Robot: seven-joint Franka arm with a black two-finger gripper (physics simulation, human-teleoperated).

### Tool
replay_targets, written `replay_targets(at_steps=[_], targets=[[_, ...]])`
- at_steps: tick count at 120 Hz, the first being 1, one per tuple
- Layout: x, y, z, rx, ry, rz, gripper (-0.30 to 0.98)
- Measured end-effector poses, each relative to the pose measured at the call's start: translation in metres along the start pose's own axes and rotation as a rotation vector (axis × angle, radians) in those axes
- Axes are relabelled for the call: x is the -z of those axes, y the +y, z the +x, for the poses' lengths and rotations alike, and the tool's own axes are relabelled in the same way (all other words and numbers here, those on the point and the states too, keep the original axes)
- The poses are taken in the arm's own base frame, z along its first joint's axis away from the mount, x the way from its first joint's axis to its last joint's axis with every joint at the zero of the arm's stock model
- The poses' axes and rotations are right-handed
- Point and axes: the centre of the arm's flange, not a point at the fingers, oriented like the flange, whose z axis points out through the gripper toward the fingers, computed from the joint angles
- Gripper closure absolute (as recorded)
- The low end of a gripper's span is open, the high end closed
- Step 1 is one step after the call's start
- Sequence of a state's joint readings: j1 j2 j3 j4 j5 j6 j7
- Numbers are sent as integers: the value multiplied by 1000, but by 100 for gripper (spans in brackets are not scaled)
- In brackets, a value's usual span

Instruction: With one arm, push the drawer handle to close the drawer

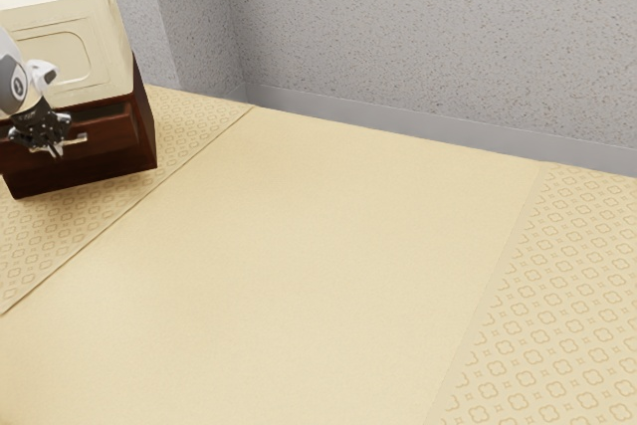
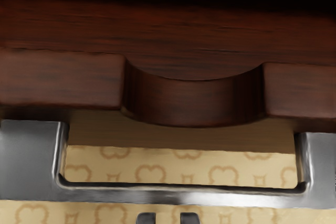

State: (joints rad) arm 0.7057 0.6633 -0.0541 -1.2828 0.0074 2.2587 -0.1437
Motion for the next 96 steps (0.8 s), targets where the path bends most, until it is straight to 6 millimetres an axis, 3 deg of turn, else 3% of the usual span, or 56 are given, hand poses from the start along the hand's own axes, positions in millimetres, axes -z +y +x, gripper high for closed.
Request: replay_targets(at_steps=[30,68,74,78,86,96], targets=[[-19,-10,19,12,96,0,73],[-23,-15,35,17,178,-17,72],[-26,-3,0,31,100,-50,71],[-17,10,-27,31,59,-72,70],[34,50,-90,-12,11,-96,69],[119,138,-172,-161,-41,-131,66]])
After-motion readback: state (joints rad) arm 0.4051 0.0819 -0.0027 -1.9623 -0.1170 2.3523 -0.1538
